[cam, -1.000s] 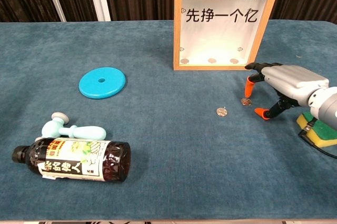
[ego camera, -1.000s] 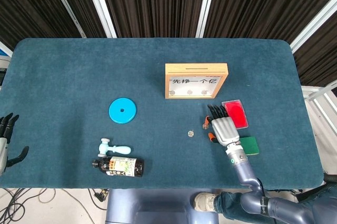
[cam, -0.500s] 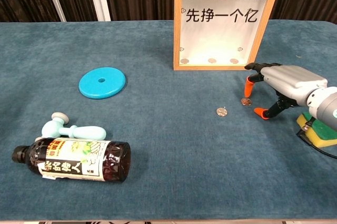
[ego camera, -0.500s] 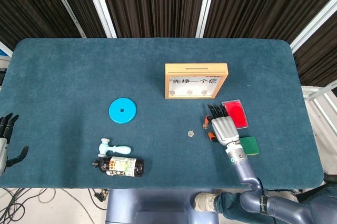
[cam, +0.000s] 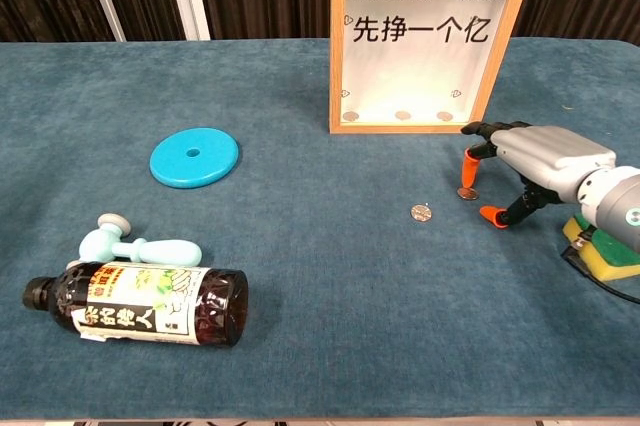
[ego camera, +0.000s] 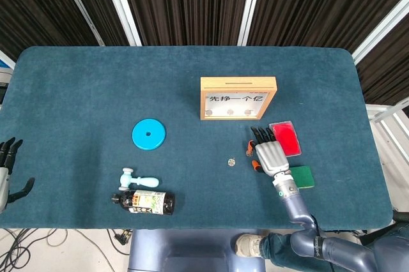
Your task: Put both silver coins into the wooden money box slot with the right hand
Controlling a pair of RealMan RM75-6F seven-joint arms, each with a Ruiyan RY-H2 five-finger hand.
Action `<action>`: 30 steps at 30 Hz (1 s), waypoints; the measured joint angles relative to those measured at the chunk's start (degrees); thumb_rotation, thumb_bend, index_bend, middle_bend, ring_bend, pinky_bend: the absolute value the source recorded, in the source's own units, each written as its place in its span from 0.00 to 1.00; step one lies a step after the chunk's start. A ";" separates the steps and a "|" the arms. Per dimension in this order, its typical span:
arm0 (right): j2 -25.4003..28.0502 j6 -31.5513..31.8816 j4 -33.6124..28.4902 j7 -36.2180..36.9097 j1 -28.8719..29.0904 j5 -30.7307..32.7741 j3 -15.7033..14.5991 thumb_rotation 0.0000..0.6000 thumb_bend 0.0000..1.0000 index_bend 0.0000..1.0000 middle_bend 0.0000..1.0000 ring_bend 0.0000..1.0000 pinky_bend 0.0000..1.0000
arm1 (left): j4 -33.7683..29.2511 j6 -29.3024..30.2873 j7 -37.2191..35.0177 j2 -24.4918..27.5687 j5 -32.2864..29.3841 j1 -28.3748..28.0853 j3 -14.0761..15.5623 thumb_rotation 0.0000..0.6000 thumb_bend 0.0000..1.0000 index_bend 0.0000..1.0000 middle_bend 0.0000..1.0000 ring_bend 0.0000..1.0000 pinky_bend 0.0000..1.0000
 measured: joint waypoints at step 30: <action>-1.56 -0.15 0.59 -1.02 1.37 1.34 0.67 1.00 0.50 0.55 0.01 0.00 0.00 | -0.55 -0.66 -0.01 0.41 -0.96 -0.03 -0.08 1.00 0.30 0.05 0.00 0.00 0.00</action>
